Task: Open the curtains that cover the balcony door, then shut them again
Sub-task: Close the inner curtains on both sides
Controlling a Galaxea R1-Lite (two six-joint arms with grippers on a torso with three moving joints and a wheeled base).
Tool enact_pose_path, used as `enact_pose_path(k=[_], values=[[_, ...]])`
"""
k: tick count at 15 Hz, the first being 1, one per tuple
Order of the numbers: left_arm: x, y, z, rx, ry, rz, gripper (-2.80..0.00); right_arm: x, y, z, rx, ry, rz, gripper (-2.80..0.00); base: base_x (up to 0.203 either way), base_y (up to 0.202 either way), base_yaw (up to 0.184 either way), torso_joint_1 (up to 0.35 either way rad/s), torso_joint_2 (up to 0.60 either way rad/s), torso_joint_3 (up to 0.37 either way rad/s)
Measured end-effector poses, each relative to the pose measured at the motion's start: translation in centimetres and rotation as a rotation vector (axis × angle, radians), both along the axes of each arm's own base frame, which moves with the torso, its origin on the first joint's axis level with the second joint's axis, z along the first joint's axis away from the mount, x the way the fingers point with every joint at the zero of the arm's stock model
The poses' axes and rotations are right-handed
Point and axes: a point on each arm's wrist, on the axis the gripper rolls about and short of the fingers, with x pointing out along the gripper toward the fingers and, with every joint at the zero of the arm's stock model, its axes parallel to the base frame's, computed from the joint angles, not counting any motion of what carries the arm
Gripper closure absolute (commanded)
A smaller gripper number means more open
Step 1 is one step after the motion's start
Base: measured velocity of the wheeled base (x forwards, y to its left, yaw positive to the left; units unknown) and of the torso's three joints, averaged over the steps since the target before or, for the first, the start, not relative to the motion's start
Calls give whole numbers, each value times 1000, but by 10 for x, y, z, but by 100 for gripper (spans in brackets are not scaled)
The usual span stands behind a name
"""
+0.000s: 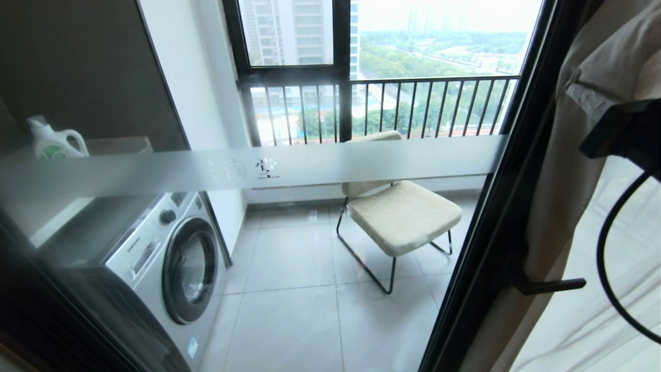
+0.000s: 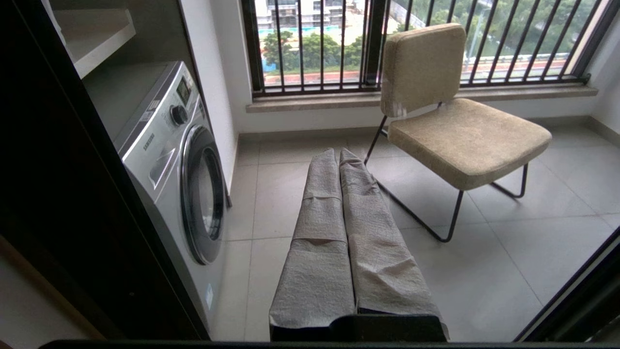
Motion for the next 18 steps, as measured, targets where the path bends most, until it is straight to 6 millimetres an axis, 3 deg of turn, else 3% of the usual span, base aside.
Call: enact_pose_path(k=[5,10,13,18], values=[[0,0,0,0,0,0,0,8,-62,-5,10,17,-285,0,0,0,0,0,0,0],[0,0,0,0,0,-1,0,2,-107,-15,22,49,-498,0,0,0,0,0,0,0],[0,0,0,0,0,0,0,-11,-116,-26,31,86,-555,0,0,0,0,0,0,0],[0,0,0,0,0,0,0,-45,-107,-46,16,134,-552,0,0,0,0,0,0,0]])
